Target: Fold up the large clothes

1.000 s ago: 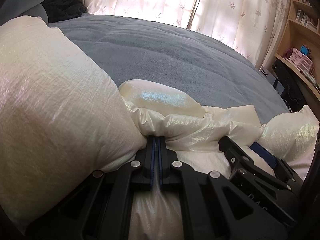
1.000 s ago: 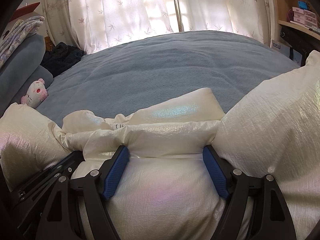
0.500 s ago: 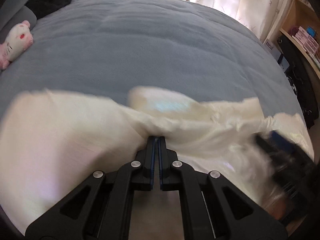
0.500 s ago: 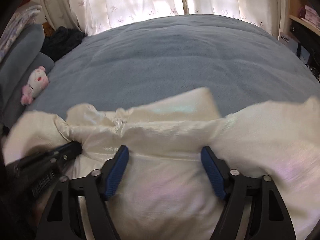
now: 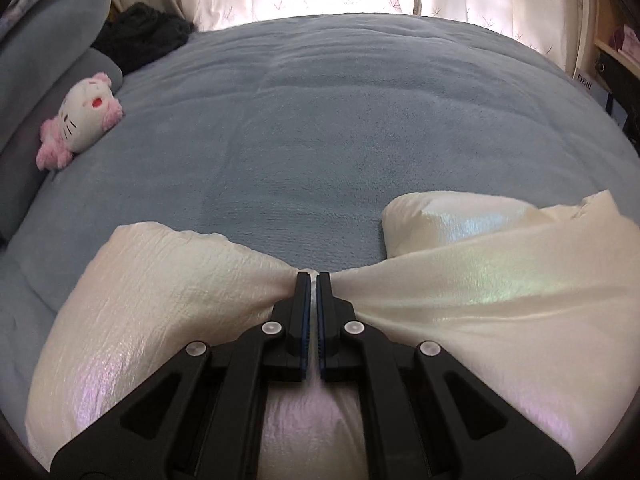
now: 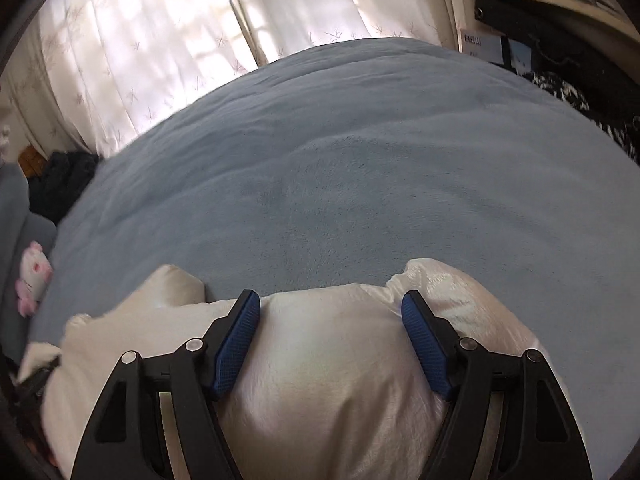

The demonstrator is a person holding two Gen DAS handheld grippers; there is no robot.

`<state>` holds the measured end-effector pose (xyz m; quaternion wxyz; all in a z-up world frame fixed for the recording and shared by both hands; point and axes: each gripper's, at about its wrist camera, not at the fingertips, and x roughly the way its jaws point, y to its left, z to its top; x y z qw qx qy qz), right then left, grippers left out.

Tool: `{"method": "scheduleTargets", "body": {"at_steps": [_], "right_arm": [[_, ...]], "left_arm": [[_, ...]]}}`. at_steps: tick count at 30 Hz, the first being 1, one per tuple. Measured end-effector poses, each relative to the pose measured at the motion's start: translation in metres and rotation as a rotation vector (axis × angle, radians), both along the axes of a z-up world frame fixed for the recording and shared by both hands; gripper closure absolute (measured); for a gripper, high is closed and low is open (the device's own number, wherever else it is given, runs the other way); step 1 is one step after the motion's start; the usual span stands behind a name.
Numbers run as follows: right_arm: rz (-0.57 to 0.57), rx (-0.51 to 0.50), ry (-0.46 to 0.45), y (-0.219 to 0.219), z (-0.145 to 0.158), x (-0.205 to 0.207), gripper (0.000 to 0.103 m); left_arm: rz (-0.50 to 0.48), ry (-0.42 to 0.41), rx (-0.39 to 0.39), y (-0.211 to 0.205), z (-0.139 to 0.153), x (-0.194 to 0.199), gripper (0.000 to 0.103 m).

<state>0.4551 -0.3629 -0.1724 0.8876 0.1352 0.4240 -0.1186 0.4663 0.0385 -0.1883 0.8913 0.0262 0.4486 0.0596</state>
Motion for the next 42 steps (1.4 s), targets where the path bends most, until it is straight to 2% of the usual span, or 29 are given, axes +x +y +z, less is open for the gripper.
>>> {"method": "scheduleTargets", "body": {"at_steps": [7, 16, 19, 24, 26, 28, 30, 33, 36, 39, 42], "right_arm": [[0.003, 0.042, -0.009, -0.008, -0.013, 0.000, 0.026], [0.007, 0.044, -0.010, -0.011, -0.022, 0.005, 0.025], [0.007, 0.029, 0.010, -0.008, -0.020, 0.007, 0.025], [-0.003, -0.031, 0.092, 0.000, -0.007, 0.013, 0.025], [0.003, -0.036, 0.103, 0.003, 0.003, 0.011, 0.025], [0.013, -0.019, 0.086, 0.014, 0.020, 0.005, 0.025], [0.043, -0.047, 0.052, 0.035, 0.043, -0.002, 0.025], [0.130, -0.056, -0.001, 0.072, 0.069, -0.014, 0.035], [0.215, -0.052, -0.063, 0.116, 0.088, -0.031, 0.041], [0.267, -0.060, -0.082, 0.149, 0.084, -0.043, 0.049], [0.290, -0.006, -0.033, 0.166, 0.057, -0.049, 0.054]], "left_arm": [[0.013, -0.020, -0.151, 0.019, -0.010, 0.002, 0.102], [0.014, -0.030, -0.232, 0.031, -0.014, 0.000, 0.102], [0.013, -0.027, -0.221, 0.031, -0.012, 0.001, 0.102], [0.007, -0.007, -0.096, 0.019, 0.003, -0.003, 0.102], [0.001, -0.003, -0.079, 0.015, 0.015, -0.008, 0.102], [0.004, -0.010, -0.122, 0.015, 0.028, -0.014, 0.102], [0.002, -0.025, -0.169, 0.011, 0.047, -0.023, 0.102], [-0.029, -0.061, -0.201, -0.003, 0.071, -0.042, 0.102], [-0.068, -0.081, -0.221, -0.021, 0.082, -0.062, 0.102], [-0.068, -0.087, -0.220, -0.036, 0.073, -0.081, 0.102], [-0.053, -0.054, -0.216, -0.044, 0.052, -0.091, 0.102]]}}
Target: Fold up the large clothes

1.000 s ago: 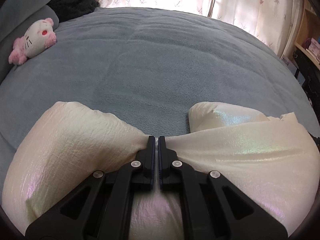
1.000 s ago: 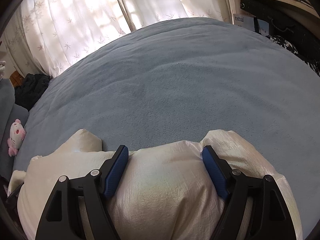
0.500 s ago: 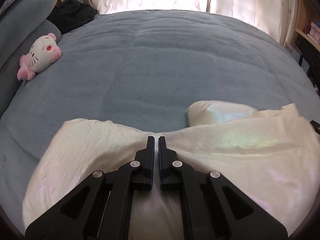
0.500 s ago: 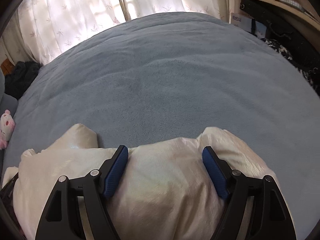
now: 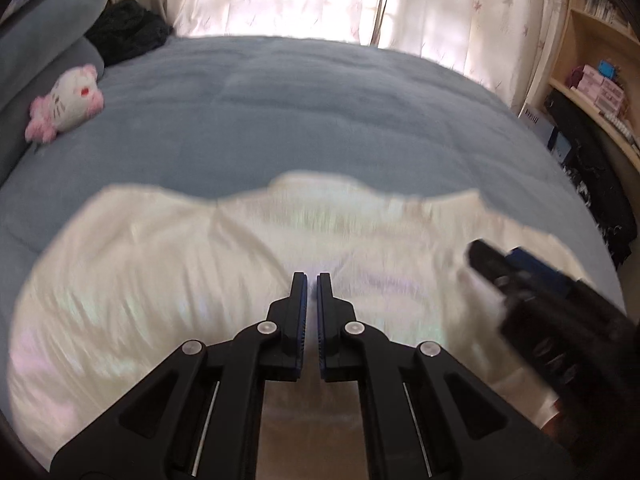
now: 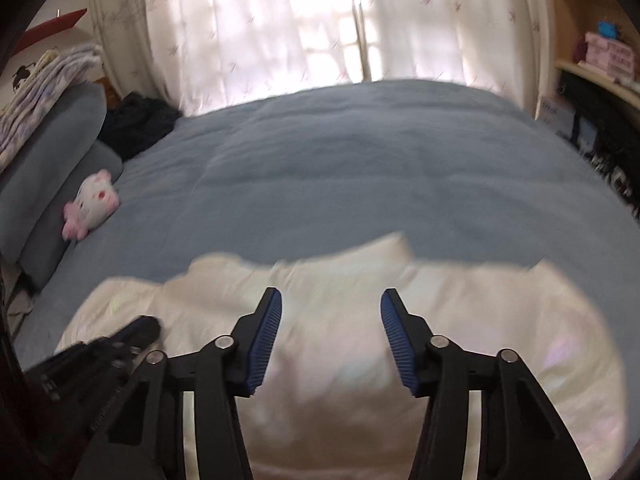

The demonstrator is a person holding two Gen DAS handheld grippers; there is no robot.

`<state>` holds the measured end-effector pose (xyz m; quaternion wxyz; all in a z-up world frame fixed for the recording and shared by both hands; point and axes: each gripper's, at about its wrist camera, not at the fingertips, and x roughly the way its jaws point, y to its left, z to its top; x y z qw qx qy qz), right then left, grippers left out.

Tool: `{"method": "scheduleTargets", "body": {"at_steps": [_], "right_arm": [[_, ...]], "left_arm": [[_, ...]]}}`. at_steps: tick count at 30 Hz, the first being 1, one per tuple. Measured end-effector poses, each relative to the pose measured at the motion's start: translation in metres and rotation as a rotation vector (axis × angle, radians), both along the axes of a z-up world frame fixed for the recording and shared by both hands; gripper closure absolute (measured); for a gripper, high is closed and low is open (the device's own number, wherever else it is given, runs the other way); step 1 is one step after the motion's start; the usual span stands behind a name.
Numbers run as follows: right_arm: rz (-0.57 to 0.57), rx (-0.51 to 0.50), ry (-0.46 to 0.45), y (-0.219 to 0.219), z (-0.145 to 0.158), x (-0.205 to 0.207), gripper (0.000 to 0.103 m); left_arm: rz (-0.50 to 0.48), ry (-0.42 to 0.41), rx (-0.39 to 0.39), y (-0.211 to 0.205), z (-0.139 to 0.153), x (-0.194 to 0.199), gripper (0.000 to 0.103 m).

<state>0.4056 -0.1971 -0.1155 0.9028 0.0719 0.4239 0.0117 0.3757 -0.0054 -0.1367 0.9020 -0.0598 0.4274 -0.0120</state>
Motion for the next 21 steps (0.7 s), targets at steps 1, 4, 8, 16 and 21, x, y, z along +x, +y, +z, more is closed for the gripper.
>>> {"method": "scheduleTargets", "body": {"at_steps": [1, 4, 8, 16, 21], "right_arm": [[-0.003, 0.000, 0.018, 0.003, -0.011, -0.001, 0.054], [-0.016, -0.024, 0.025, 0.008, -0.032, -0.006, 0.054], [-0.019, -0.057, 0.036, 0.013, -0.049, -0.004, 0.053], [-0.021, -0.083, 0.012, 0.014, -0.081, 0.001, 0.052], [-0.020, -0.060, 0.000, 0.008, -0.099, 0.012, 0.051]], "left_arm": [[0.003, -0.002, 0.008, -0.001, -0.006, -0.003, 0.102], [0.000, 0.006, 0.018, -0.006, -0.022, -0.006, 0.102], [0.004, 0.024, 0.020, -0.007, -0.039, 0.000, 0.101], [0.012, -0.015, 0.008, -0.009, -0.060, 0.006, 0.101], [0.013, -0.031, 0.000, -0.007, -0.065, 0.010, 0.101]]}}
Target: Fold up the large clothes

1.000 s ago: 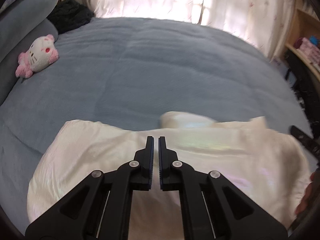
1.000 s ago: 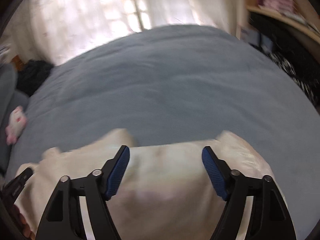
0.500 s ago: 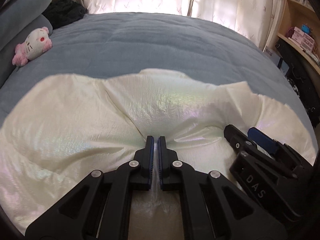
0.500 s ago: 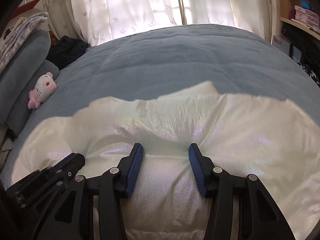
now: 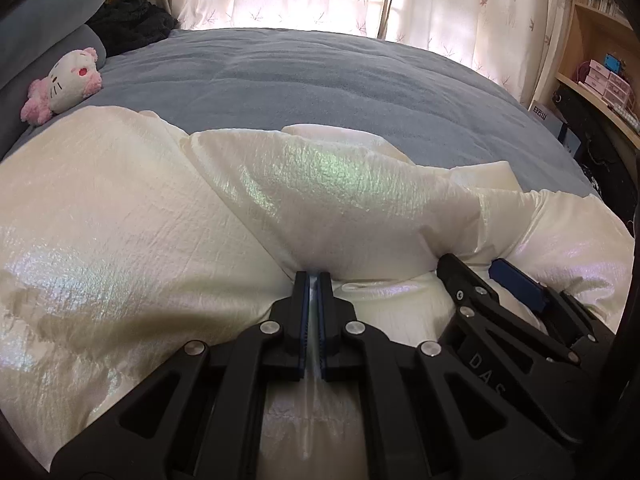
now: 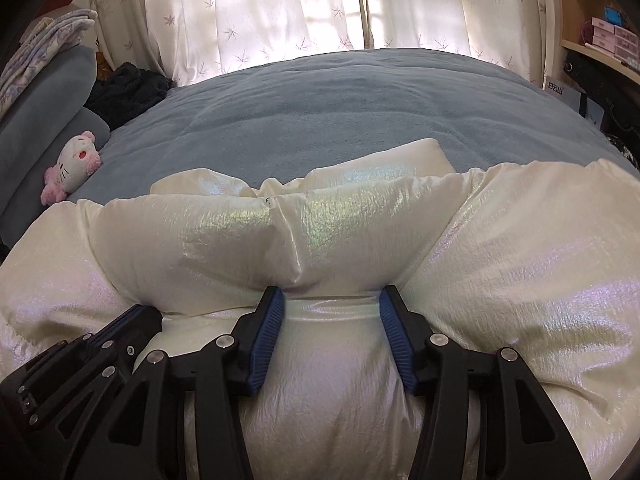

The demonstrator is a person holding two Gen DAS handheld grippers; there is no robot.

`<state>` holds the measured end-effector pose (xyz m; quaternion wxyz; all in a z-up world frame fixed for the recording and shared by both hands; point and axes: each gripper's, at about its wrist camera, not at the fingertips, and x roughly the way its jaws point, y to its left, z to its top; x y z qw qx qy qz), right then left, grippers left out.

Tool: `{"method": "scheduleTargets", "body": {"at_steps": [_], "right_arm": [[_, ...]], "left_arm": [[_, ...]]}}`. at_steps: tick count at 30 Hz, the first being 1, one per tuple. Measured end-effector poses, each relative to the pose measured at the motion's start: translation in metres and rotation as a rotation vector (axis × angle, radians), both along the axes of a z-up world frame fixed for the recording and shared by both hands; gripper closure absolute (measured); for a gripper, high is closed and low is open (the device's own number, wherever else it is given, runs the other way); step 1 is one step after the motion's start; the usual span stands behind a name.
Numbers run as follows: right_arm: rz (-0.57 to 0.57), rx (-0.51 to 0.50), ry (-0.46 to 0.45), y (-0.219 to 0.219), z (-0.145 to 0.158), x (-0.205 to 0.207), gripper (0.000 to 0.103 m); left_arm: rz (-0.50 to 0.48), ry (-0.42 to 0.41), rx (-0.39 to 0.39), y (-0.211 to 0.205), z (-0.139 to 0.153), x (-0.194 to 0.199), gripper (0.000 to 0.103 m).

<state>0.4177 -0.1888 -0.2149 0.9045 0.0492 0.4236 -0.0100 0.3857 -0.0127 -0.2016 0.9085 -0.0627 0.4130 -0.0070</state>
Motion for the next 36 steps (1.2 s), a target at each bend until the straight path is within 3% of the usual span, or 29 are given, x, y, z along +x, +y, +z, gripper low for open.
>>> {"method": "scheduleTargets", "body": {"at_steps": [5, 11, 16, 21, 23, 25, 27, 32, 36], "right_arm": [[0.001, 0.014, -0.005, -0.001, -0.003, 0.004, 0.051], [0.003, 0.039, 0.001, -0.004, -0.001, 0.009, 0.050], [0.016, 0.028, 0.079, -0.001, 0.009, 0.021, 0.048], [0.002, 0.071, 0.121, 0.002, 0.033, 0.045, 0.048], [-0.007, 0.068, 0.120, 0.006, 0.037, 0.057, 0.048], [-0.024, 0.067, 0.120, 0.008, 0.037, 0.068, 0.047], [-0.036, 0.061, 0.118, 0.013, 0.034, 0.075, 0.042], [-0.032, -0.020, 0.078, 0.028, 0.019, 0.082, 0.038], [-0.033, -0.008, 0.041, 0.026, 0.007, 0.079, 0.038]], "left_arm": [[-0.002, -0.012, -0.012, 0.002, 0.003, -0.001, 0.101], [-0.038, -0.017, -0.110, 0.018, 0.036, -0.035, 0.101], [-0.113, 0.007, -0.203, 0.044, 0.059, -0.109, 0.101], [-0.133, 0.114, -0.305, 0.076, 0.046, -0.185, 0.100], [-0.136, 0.142, -0.328, 0.086, 0.037, -0.207, 0.089], [-0.115, 0.148, -0.373, 0.100, 0.028, -0.223, 0.059], [-0.068, 0.137, -0.401, 0.110, 0.020, -0.232, 0.048], [0.034, 0.090, -0.534, 0.139, 0.005, -0.230, 0.047], [0.072, 0.087, -0.657, 0.152, -0.007, -0.214, 0.047]]}}
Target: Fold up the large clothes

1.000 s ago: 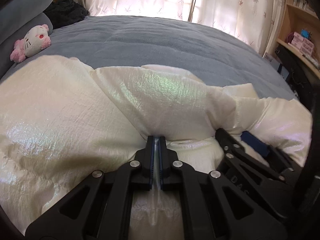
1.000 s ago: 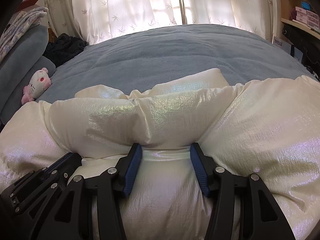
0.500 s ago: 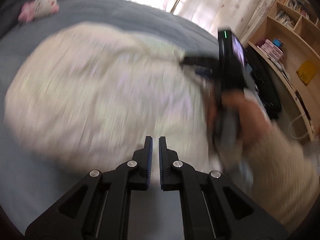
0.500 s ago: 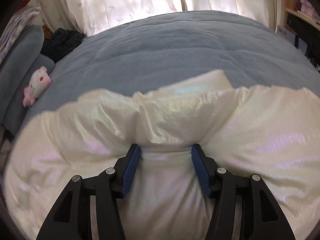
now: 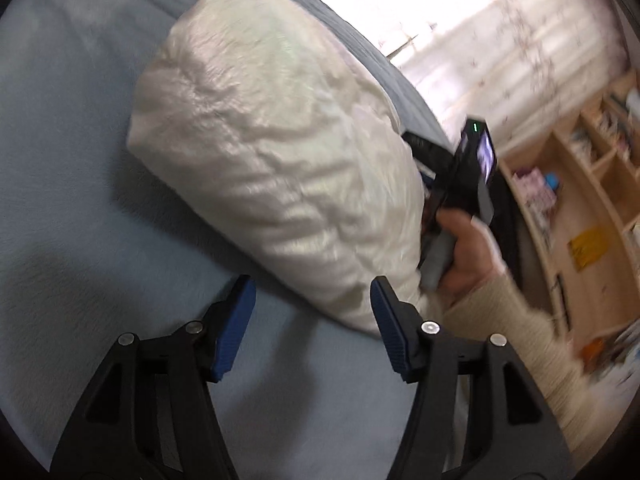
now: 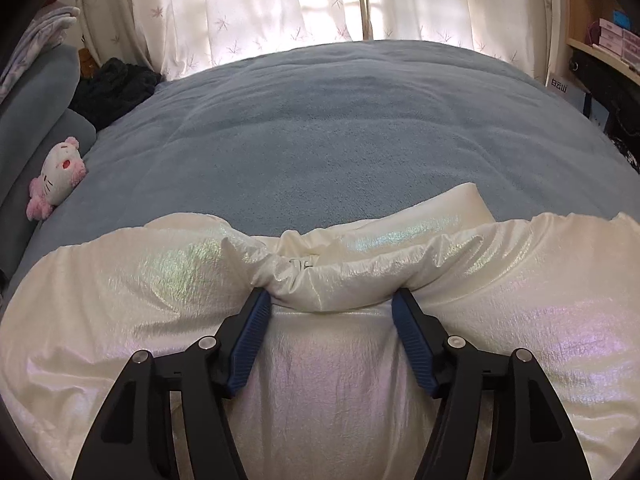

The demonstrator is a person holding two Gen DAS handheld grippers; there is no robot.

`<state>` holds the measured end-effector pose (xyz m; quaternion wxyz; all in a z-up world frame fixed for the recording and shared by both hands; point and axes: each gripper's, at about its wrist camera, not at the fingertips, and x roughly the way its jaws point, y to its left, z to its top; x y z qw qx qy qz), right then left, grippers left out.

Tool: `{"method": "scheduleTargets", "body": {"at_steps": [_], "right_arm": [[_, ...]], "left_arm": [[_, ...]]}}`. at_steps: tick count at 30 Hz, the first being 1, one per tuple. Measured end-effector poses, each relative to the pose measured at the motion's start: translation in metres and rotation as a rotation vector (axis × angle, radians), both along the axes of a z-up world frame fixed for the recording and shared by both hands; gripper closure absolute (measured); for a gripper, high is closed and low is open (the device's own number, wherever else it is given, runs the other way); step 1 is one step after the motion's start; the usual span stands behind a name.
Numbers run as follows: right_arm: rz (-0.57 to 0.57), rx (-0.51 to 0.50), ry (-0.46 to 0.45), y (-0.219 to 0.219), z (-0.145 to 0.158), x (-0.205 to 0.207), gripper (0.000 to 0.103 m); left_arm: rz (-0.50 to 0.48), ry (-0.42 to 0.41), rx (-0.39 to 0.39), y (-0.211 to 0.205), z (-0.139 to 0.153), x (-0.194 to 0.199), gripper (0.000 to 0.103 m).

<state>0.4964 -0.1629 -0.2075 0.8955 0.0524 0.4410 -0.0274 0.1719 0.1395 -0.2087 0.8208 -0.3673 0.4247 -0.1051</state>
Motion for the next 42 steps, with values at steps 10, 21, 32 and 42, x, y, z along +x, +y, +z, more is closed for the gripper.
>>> {"method": "scheduleTargets", "body": {"at_steps": [10, 21, 32, 42], "right_arm": [[0.003, 0.077, -0.038, -0.011, -0.011, -0.009, 0.038], [0.002, 0.143, -0.062, -0.021, -0.015, -0.012, 0.038], [-0.006, 0.161, -0.068, -0.024, -0.016, -0.014, 0.038], [0.034, 0.143, 0.046, -0.017, 0.018, -0.006, 0.069]], "left_arm": [[0.049, -0.008, -0.115, 0.010, -0.008, 0.068, 0.046], [-0.016, -0.137, -0.256, 0.020, 0.005, 0.094, 0.045], [0.141, -0.108, -0.218, 0.034, -0.004, 0.131, 0.046], [0.127, -0.176, 0.037, 0.002, 0.026, 0.137, 0.080]]}}
